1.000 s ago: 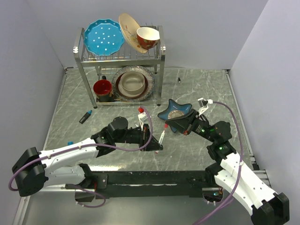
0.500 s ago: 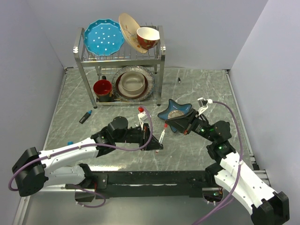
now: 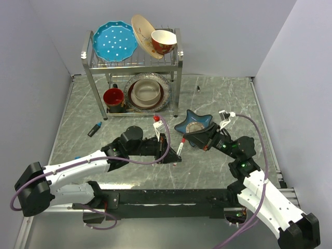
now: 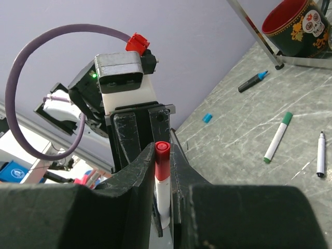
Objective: Insert the pens into the pen caps
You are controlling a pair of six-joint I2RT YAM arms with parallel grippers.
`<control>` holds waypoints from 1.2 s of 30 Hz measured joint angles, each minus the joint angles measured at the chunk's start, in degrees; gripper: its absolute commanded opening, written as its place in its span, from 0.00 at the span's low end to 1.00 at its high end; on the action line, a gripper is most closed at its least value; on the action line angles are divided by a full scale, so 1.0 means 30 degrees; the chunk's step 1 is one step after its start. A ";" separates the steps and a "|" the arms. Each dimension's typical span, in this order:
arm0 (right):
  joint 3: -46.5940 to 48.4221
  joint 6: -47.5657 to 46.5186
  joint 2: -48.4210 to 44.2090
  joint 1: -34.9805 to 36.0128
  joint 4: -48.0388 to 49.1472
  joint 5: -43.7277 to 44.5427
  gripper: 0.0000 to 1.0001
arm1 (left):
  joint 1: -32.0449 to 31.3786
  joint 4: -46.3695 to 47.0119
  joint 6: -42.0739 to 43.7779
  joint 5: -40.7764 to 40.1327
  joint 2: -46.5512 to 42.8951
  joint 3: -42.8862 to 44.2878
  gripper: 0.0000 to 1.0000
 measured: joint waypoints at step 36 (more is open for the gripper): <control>0.1486 -0.1282 -0.1676 0.1719 -0.1705 -0.0947 0.59 | 0.1231 -0.0568 0.2871 -0.0670 -0.3213 0.0823 0.01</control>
